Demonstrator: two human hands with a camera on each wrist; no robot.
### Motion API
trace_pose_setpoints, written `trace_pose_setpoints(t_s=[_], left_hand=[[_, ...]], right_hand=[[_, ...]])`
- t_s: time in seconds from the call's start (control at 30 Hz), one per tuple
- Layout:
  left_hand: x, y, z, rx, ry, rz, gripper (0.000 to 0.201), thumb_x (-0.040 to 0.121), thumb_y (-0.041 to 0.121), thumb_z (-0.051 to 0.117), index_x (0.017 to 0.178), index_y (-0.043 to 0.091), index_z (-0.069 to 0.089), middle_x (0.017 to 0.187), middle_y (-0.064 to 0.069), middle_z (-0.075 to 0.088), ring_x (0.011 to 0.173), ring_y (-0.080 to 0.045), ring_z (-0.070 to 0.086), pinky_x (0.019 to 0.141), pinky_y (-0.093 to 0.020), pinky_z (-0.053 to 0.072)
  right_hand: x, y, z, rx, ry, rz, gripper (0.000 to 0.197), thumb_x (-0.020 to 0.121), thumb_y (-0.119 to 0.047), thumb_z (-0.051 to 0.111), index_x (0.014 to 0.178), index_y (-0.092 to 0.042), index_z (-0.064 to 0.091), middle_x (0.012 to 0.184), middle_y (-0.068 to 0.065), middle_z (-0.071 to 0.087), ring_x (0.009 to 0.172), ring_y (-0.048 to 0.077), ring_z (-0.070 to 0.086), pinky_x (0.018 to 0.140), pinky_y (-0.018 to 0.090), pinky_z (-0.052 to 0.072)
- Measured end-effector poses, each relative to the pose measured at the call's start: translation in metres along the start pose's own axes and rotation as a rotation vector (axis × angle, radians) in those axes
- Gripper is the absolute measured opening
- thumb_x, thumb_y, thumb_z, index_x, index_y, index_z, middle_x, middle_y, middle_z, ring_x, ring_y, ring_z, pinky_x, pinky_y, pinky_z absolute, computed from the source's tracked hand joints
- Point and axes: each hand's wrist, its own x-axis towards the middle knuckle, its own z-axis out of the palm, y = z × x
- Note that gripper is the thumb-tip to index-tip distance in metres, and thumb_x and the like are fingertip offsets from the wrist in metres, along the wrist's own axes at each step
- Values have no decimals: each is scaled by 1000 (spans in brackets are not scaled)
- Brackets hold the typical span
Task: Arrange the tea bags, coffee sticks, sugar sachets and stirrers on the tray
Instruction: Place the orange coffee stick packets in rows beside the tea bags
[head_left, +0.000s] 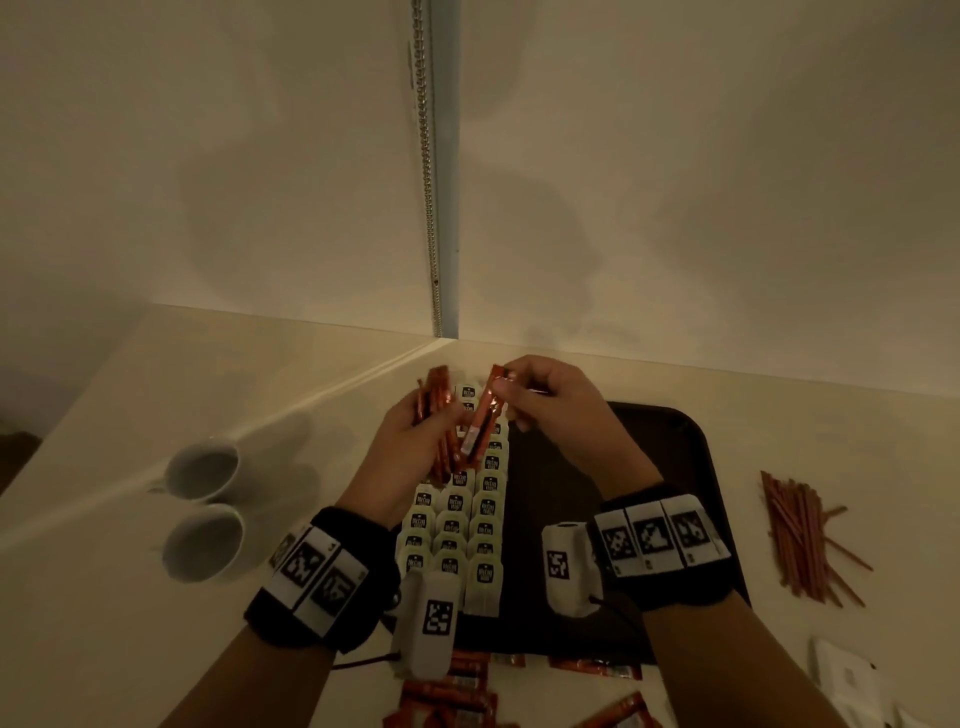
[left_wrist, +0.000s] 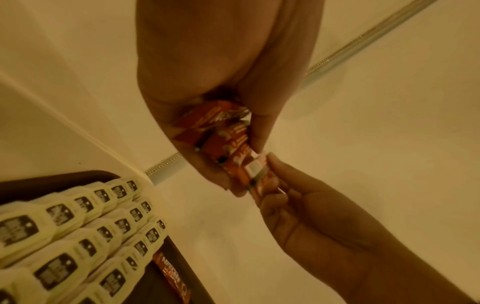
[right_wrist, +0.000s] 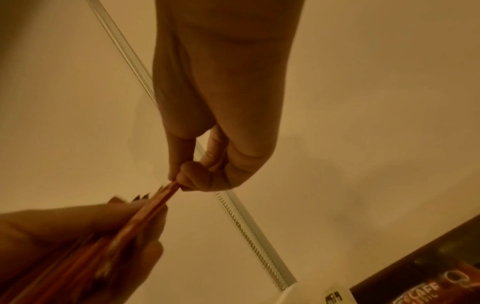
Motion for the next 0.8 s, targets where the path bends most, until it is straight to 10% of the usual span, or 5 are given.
trace_pose_setpoints(t_s=[0.13,0.33,0.5,0.8], left_hand=[[0,1,-2,-349,30,-178,20,97,18,50,109,3,55,95,-14,71,69,-25,70,57,-33,59],[0,0,-6,-372,3,-24,26,79,-11,62,69,10,50,85,-9,71,81,-17,69,67,-20,56],[-6,0,-6,-158,7,82,35,76,-7,68,57,21,61,90,-17,68,90,-28,62,84,-34,52],[-15,3,-2,71,87,234,37,74,5,78,59,37,66,80,-11,70,83,-40,67,75,-48,56]], right_hand=[[-15,-4,-5,255,-59,-31,10,91,-4,52,91,-7,61,84,5,66,78,13,64,74,22,52],[-32,4,-6,33,-62,-137,11,83,0,63,88,-7,57,93,2,63,84,12,61,78,23,51],[-33,16,-1,-94,37,-206,30,83,4,62,110,-9,62,109,7,61,98,19,61,86,26,52],[-33,19,8,-64,87,-179,28,81,-10,68,109,-15,67,104,-2,66,94,10,63,82,23,53]])
